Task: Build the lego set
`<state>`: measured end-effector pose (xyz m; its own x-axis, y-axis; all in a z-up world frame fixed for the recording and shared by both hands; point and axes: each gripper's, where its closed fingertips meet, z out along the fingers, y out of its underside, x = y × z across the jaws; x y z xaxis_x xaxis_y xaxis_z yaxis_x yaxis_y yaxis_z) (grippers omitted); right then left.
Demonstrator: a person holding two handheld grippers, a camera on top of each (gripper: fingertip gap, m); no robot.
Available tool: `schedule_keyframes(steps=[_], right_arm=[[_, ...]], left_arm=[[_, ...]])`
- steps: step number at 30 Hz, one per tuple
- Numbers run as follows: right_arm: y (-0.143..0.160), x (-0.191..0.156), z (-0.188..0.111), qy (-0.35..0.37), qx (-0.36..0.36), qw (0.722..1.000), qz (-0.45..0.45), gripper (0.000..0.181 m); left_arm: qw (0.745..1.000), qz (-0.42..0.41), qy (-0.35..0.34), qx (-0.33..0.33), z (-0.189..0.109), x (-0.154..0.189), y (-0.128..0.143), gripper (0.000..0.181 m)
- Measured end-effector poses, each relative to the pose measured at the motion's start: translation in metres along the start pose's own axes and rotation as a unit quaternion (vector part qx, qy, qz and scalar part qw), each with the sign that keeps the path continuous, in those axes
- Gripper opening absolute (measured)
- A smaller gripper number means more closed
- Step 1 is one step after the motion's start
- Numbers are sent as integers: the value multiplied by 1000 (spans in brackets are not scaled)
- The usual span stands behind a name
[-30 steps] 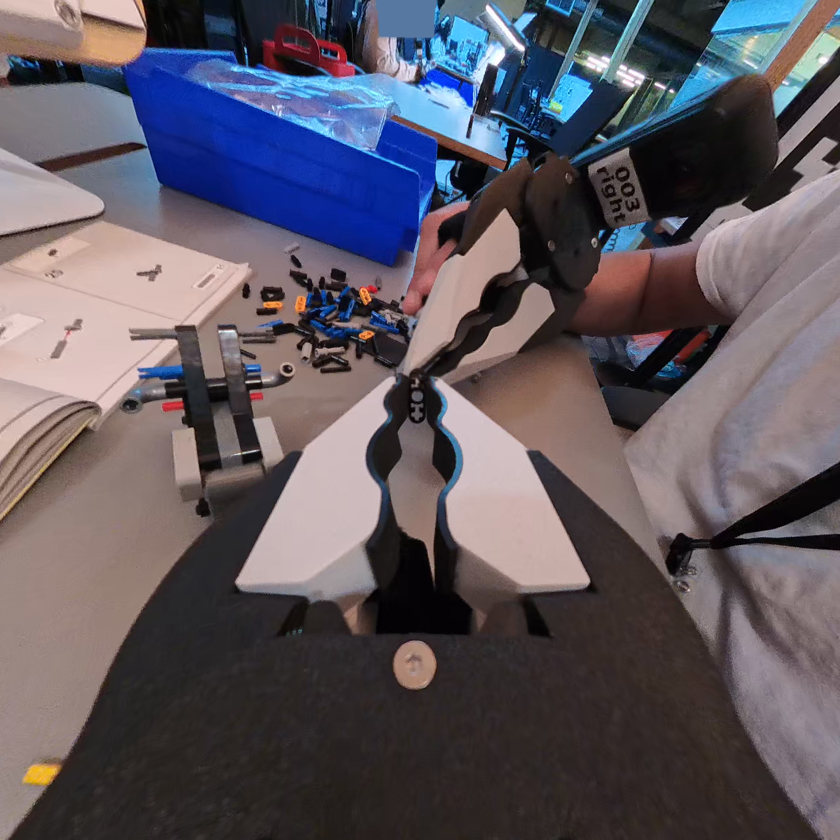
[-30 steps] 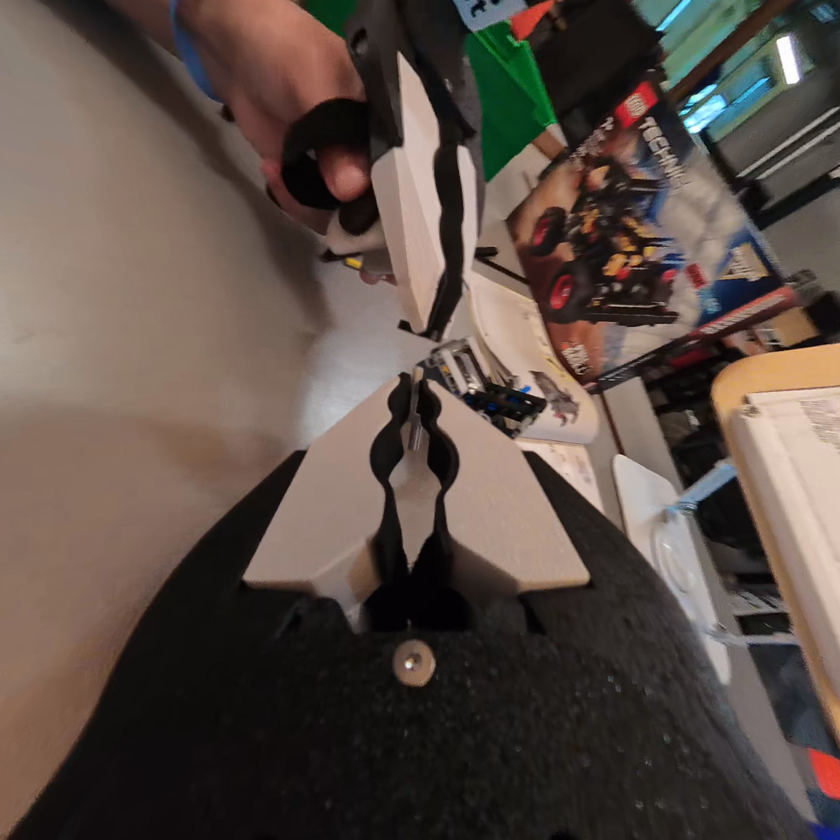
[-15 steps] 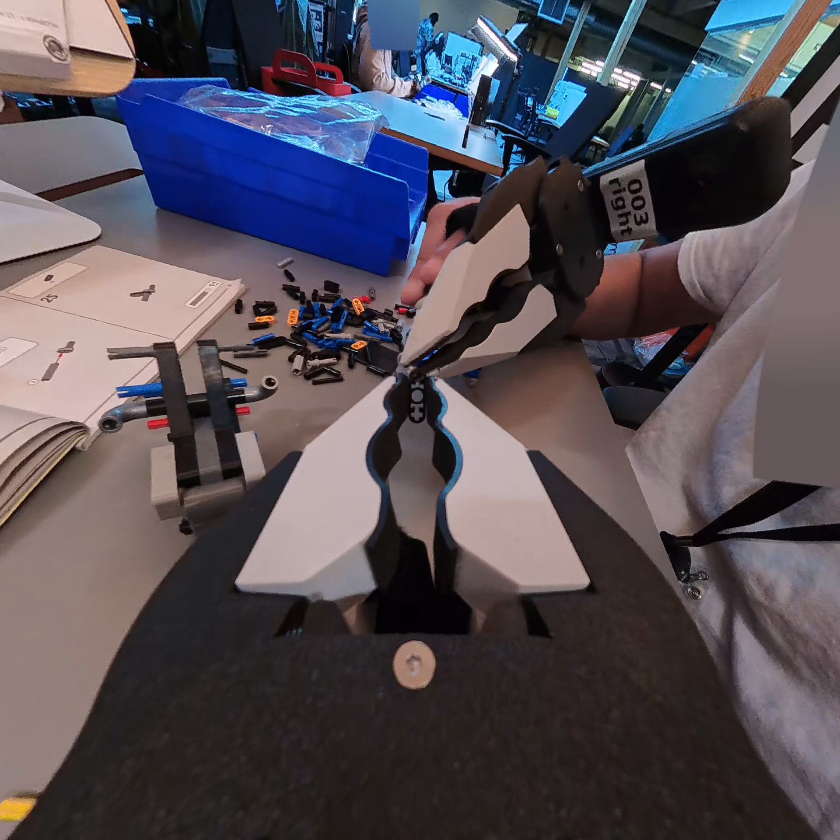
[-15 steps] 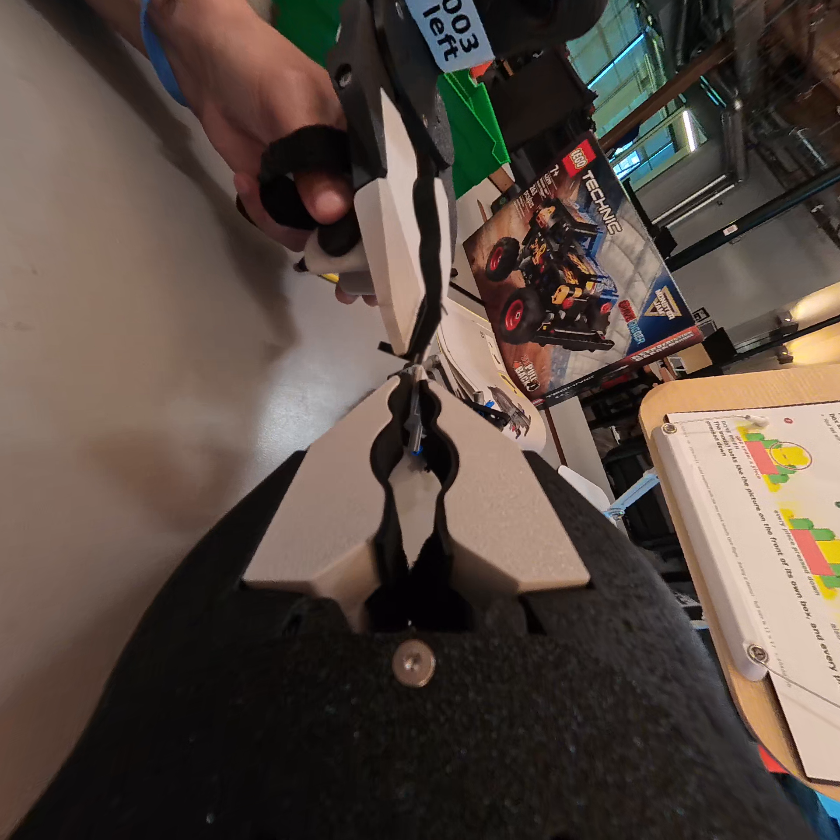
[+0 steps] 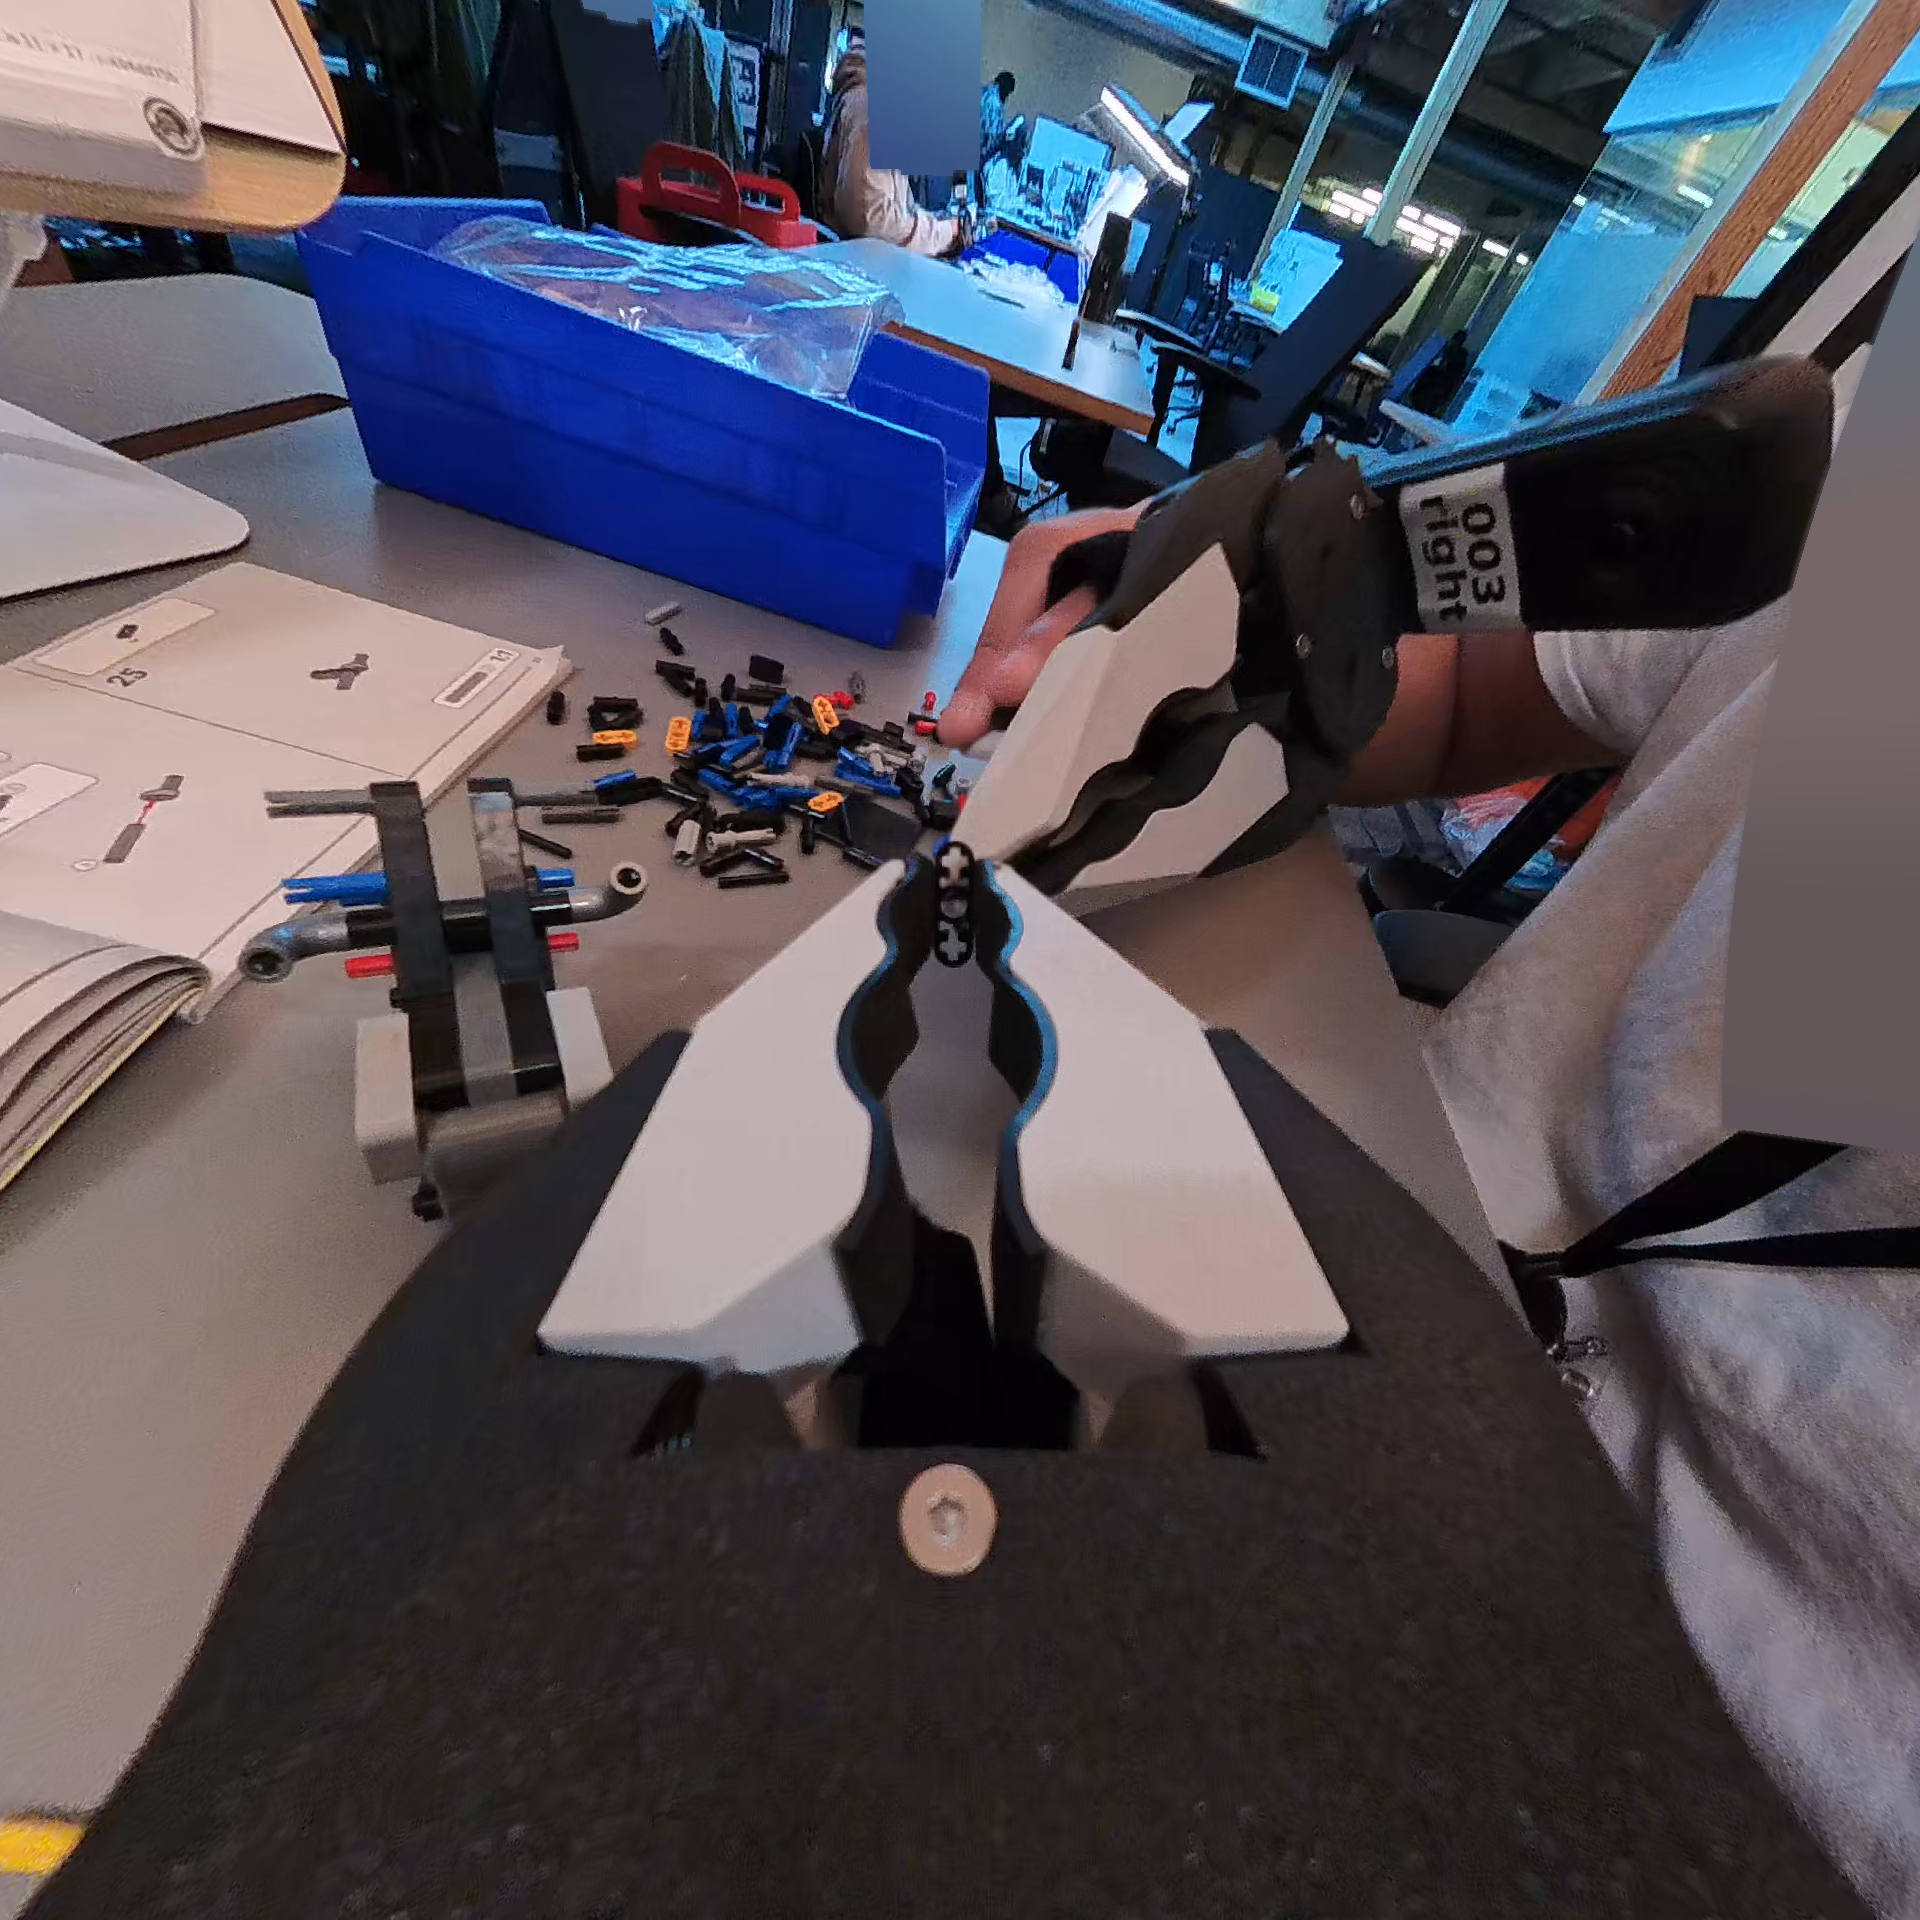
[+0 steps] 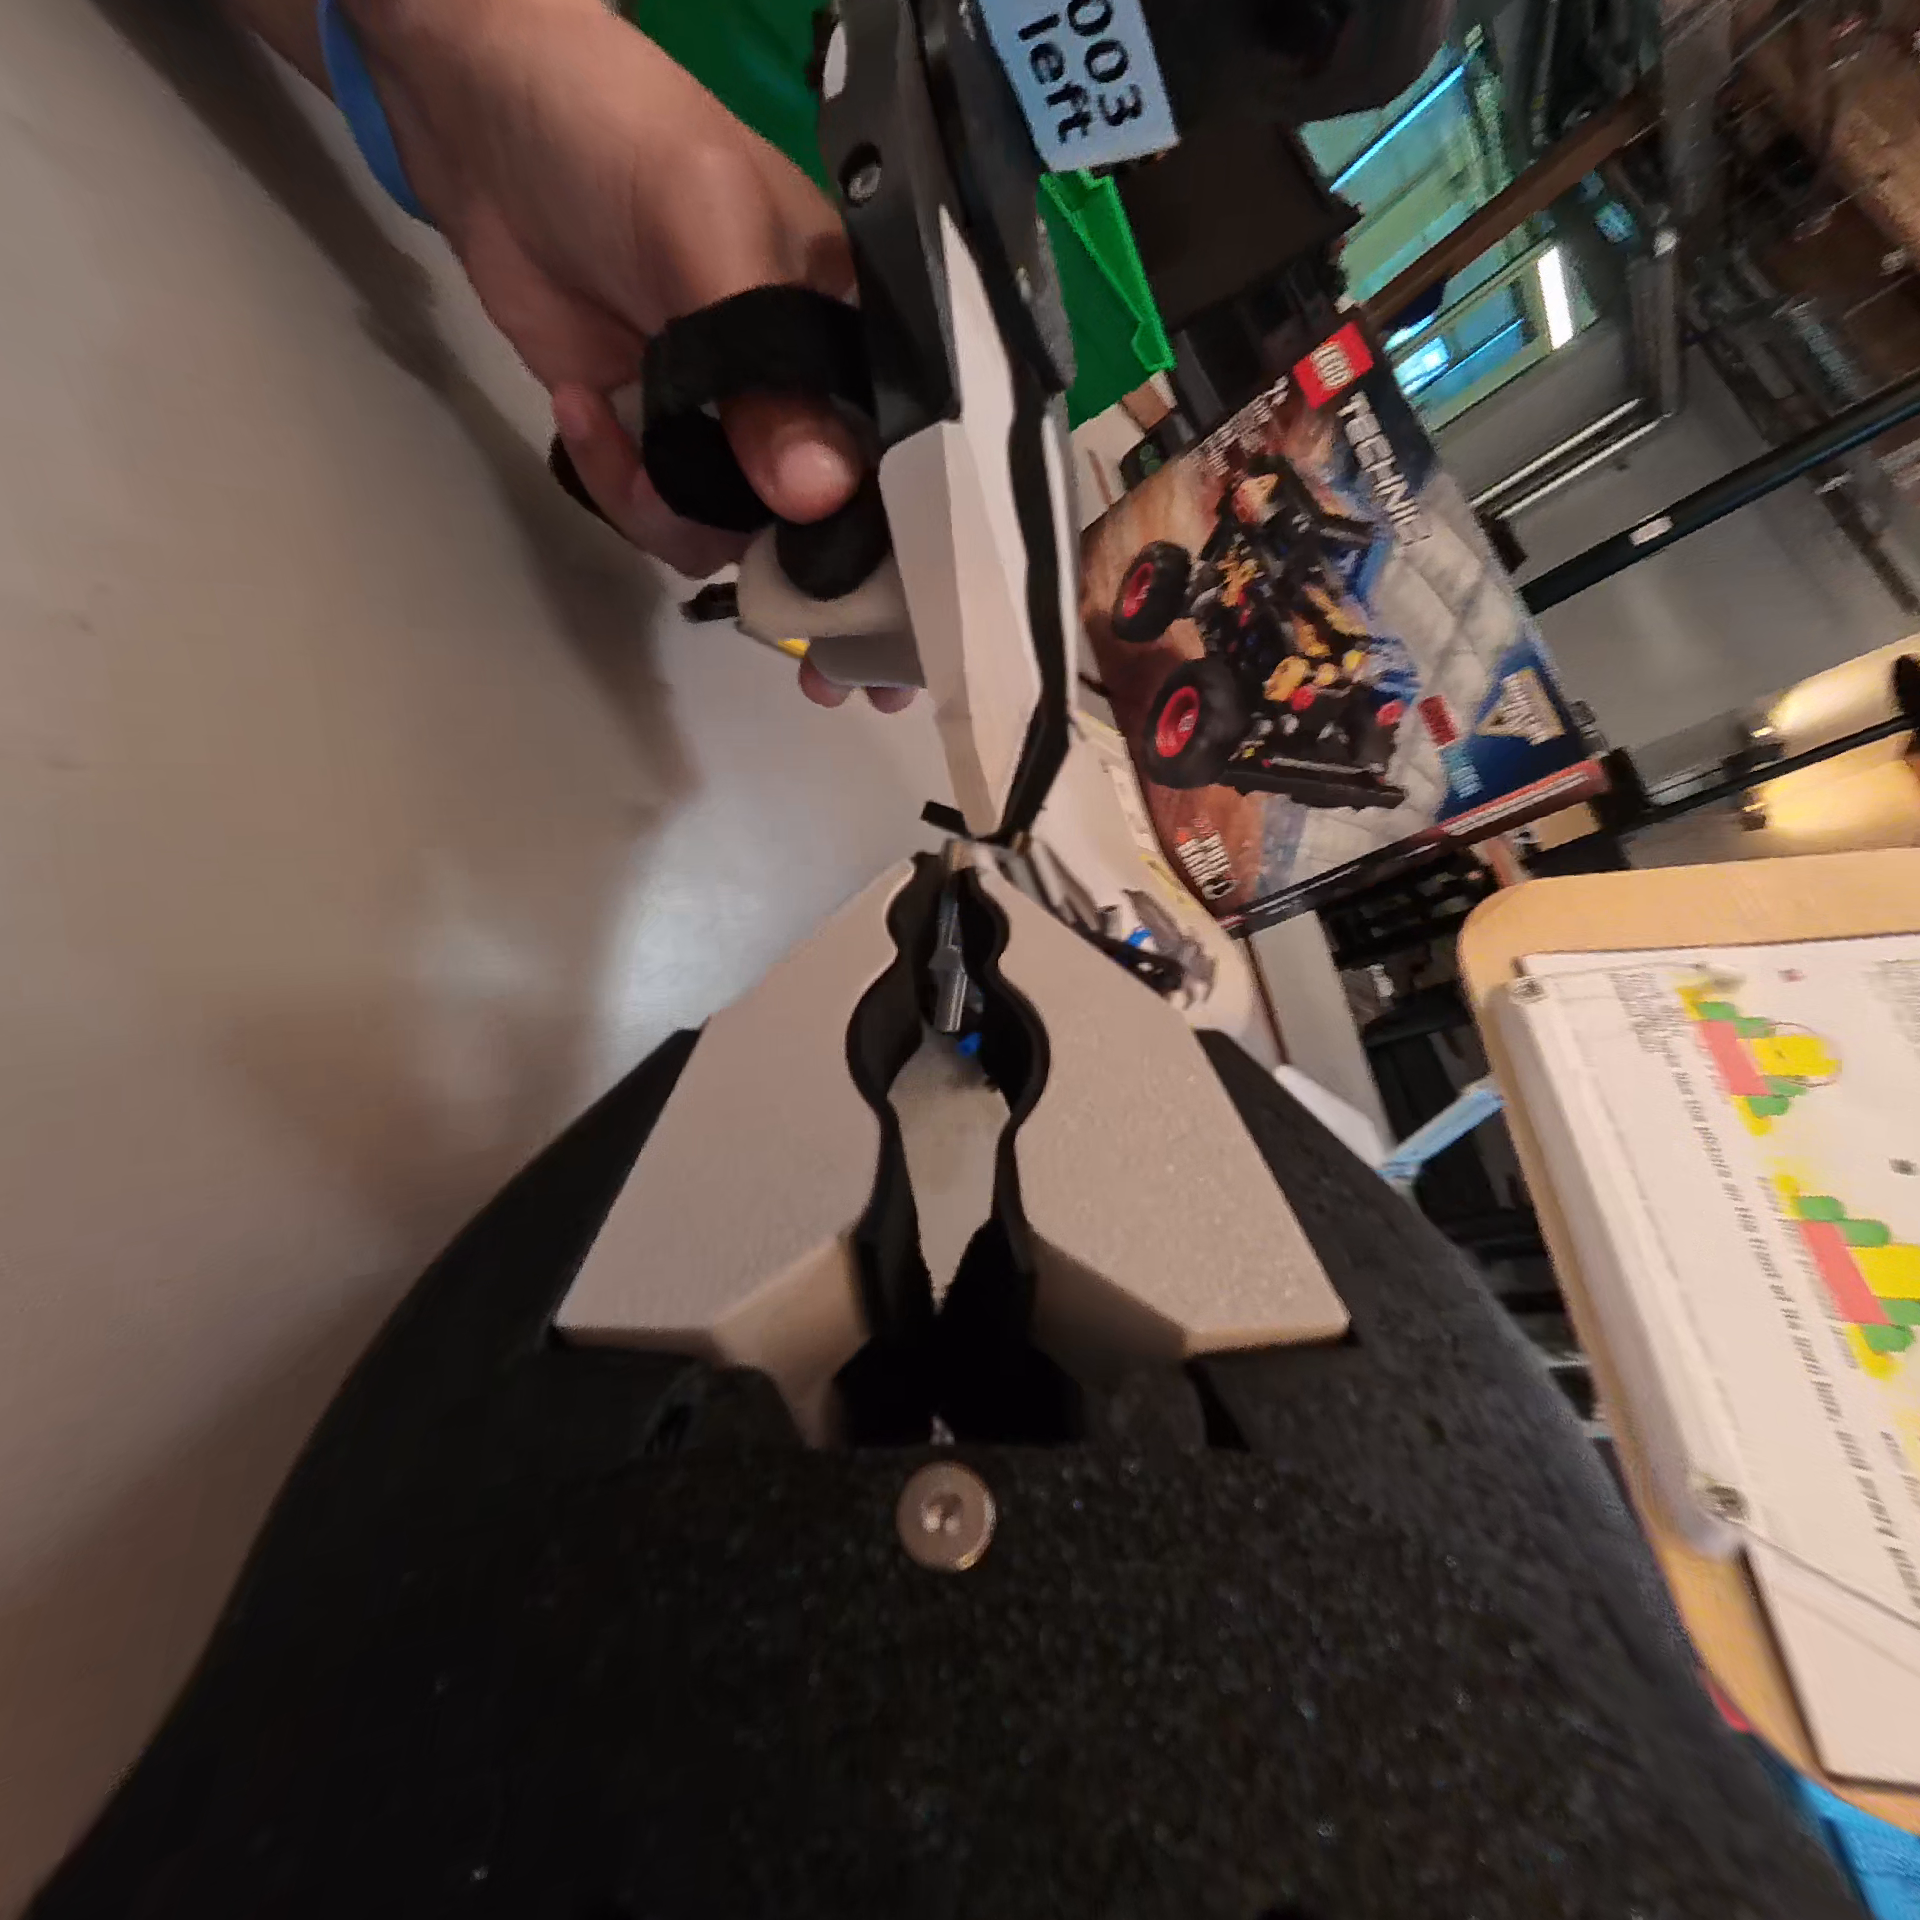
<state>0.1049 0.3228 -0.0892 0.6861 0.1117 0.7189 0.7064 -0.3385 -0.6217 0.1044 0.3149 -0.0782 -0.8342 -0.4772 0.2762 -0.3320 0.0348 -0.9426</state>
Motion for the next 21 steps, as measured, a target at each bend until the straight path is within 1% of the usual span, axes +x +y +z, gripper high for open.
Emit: schedule_keyframes(steps=[2,4,6,8,10,11,16,18,21], right_arm=[[8,-9,4,-41,-19,999,30,3],[25,-27,6,-115,-61,989,70,3],[33,-44,2,-190,-85,972,113,3],[34,-65,-6,-268,-116,943,158,3],[30,-71,-9,-280,-118,939,161,3],[29,-78,-13,-299,-128,932,164,3],[34,-97,-13,-334,-155,912,182,4],[29,-99,-14,-351,-144,901,211,5],[25,-102,-16,-369,-132,890,231,6]], left_arm=[[1000,5,-3,-9,-1,-2,1,5],[1000,7,-9,-26,-3,-7,5,5],[999,4,-17,-37,-5,-13,7,5],[999,0,-22,-37,-6,-17,8,5],[999,-2,-23,-42,-5,-19,11,5],[999,-1,-25,-45,-5,-19,12,5],[998,7,-25,-58,-2,-18,17,5],[998,8,-24,-61,-1,-17,18,5],[998,11,-23,-65,0,-16,20,5]])
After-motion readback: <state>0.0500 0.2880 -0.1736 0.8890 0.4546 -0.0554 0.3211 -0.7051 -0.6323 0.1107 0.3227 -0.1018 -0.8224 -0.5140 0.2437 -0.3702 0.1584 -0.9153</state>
